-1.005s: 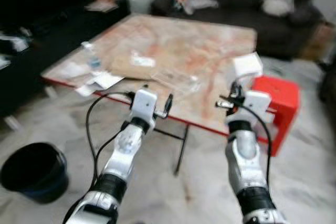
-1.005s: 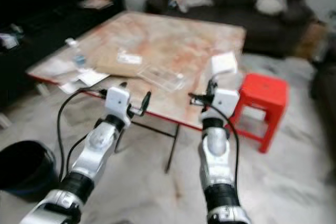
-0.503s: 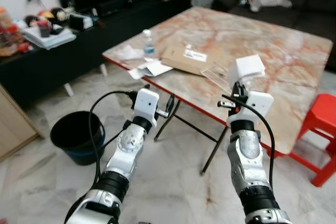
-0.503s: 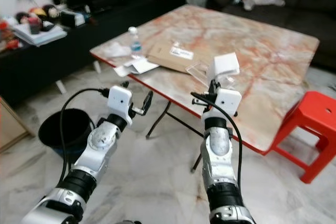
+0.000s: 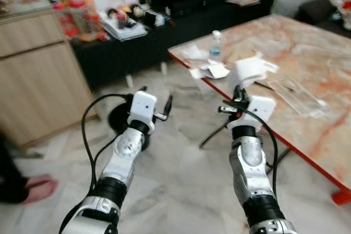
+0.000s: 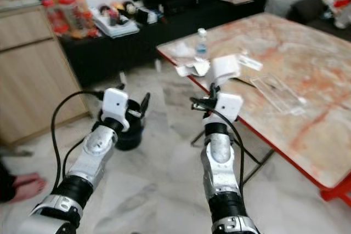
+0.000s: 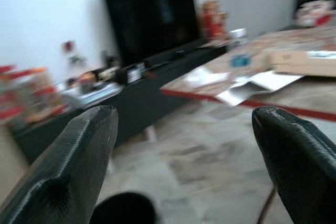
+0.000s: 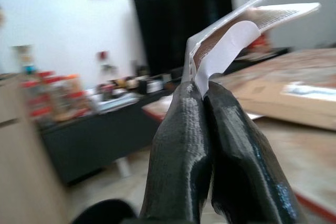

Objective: Picking trash to rubbish bin

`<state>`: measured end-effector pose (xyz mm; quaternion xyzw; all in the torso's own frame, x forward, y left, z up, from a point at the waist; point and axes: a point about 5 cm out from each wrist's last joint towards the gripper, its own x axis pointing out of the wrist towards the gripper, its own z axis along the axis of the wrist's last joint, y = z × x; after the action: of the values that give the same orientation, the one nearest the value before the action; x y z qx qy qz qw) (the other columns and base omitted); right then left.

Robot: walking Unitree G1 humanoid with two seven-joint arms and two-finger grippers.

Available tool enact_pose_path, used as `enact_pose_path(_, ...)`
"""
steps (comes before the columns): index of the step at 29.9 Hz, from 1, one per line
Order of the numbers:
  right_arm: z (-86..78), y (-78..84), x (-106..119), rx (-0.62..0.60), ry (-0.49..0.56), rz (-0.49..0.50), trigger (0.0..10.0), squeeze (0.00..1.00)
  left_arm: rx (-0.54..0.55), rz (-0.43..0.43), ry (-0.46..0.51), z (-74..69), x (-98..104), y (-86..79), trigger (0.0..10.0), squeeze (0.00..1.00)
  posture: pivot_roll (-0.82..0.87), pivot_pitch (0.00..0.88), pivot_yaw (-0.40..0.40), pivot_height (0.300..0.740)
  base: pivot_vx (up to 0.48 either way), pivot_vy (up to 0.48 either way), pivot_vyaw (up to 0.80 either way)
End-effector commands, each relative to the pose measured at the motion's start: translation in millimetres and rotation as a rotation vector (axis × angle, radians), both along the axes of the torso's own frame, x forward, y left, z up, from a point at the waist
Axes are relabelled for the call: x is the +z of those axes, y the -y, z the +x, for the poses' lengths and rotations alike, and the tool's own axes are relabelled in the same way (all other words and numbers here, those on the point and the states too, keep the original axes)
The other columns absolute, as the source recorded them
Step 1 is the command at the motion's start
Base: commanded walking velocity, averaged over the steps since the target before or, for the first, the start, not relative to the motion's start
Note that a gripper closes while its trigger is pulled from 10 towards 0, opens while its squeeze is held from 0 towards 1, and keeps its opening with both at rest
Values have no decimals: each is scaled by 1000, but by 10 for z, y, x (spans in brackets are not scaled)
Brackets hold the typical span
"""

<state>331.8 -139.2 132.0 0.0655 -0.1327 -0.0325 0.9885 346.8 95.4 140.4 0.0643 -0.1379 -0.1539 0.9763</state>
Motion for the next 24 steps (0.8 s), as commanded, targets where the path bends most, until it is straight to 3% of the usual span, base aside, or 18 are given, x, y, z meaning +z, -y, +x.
enact_pose_path(1,0,1,6,3,-2,2,10000,0,-10,8,-17,1,-24,20,10000,0,114,0,18,740,0,0,800)
enact_pose_path(8,-8,1,-7,12,-8,0,10000,0,2,13,-49,24,-78,-86,10000,0,112,0,15,740,0,0,800)
enact_pose_path(11,-15,-2,-61,29,-34,2,10000,0,37,11,-102,39,-173,-208,10000,0,111,0,13,740,0,0,785)
enact_pose_path(13,-11,-7,-141,64,-84,2,10000,0,45,1,-190,40,-303,-283,10000,0,112,0,11,740,0,0,0)
enact_pose_path(16,-19,9,-226,91,-124,-32,10000,0,66,3,-249,27,-411,-355,10000,0,111,0,11,740,0,0,0)
enact_pose_path(20,-49,164,-459,76,-247,-55,10000,0,84,65,-320,-25,-588,-468,10000,0,113,0,5,740,0,0,0)
enact_pose_path(24,-164,398,-802,66,-423,-120,10000,0,115,123,-464,-144,-876,-623,10000,0,112,0,2,740,0,0,0)
